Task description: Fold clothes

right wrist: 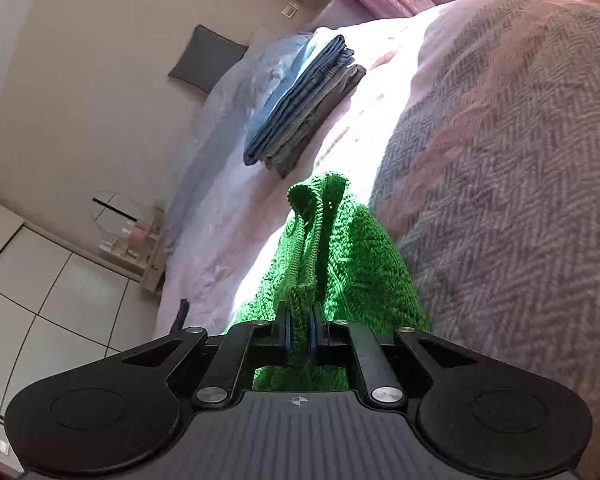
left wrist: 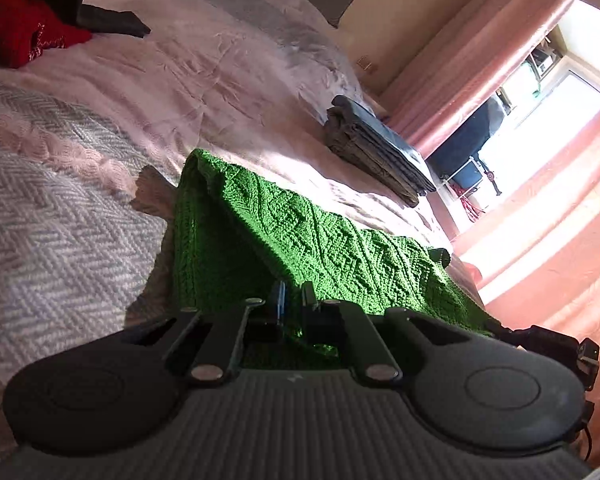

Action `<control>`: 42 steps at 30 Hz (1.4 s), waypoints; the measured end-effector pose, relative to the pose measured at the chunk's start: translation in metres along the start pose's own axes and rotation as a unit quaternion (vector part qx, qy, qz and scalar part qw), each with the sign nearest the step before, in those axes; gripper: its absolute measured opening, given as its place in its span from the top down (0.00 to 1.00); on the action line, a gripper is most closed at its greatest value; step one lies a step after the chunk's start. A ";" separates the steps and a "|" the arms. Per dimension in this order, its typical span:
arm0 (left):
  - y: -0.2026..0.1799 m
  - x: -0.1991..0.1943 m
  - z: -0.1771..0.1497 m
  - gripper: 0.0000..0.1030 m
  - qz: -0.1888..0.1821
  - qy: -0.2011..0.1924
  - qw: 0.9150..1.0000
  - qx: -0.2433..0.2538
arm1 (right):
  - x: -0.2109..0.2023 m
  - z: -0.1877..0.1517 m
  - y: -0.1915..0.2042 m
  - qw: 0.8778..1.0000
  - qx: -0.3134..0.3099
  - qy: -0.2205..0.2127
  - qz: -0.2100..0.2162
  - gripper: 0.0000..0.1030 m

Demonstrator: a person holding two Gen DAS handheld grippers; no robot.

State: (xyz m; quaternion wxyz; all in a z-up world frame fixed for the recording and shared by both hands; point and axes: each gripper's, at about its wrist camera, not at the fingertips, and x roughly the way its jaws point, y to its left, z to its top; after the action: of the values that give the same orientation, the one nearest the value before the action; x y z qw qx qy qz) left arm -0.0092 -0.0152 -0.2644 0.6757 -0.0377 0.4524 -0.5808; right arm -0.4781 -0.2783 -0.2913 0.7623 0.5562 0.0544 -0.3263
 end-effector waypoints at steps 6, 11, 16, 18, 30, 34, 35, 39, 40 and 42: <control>0.008 -0.008 -0.019 0.96 0.007 -0.002 1.000 -0.006 | -0.012 -0.027 -0.016 1.000 0.008 0.017 -0.020 0.93; 0.004 -0.021 -0.021 0.96 0.008 -0.024 1.000 0.010 | -0.018 -0.029 -0.011 1.000 0.002 0.007 -0.017 0.93; 0.012 -0.005 -0.040 0.95 0.047 -0.002 0.999 0.019 | 0.000 -0.038 -0.021 0.998 -0.025 0.019 -0.058 0.93; 0.017 -0.005 -0.045 0.94 0.049 0.003 0.999 0.008 | -0.003 -0.044 -0.016 0.996 -0.053 0.017 -0.064 0.93; -0.036 -0.002 -0.030 0.91 0.065 -0.008 0.988 0.137 | 0.005 -0.094 0.075 0.921 -0.376 -0.040 -0.097 0.54; -0.036 0.024 -0.063 0.89 0.106 0.005 0.972 0.208 | 0.039 -0.123 0.053 0.884 -0.443 0.004 -0.151 0.60; -0.035 0.024 -0.068 0.88 0.106 0.002 0.970 0.219 | 0.042 -0.125 0.044 0.882 -0.445 0.012 -0.155 0.63; -0.035 0.013 -0.063 0.88 0.092 0.003 0.968 0.232 | 0.039 -0.120 0.037 0.881 -0.449 0.033 -0.149 0.64; -0.035 0.009 -0.058 0.88 0.083 0.003 0.969 0.231 | 0.037 -0.115 0.042 0.881 -0.449 0.040 -0.147 0.64; -0.033 0.001 -0.046 0.88 0.070 -0.003 0.971 0.228 | 0.032 -0.105 0.052 0.883 -0.446 0.039 -0.139 0.63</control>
State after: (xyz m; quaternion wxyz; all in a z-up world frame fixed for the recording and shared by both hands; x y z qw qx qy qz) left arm -0.0646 -0.0053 -0.2730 0.7069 0.1474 0.3075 -0.6196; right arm -0.3948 -0.1906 -0.3026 0.8743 0.1560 0.3004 -0.3479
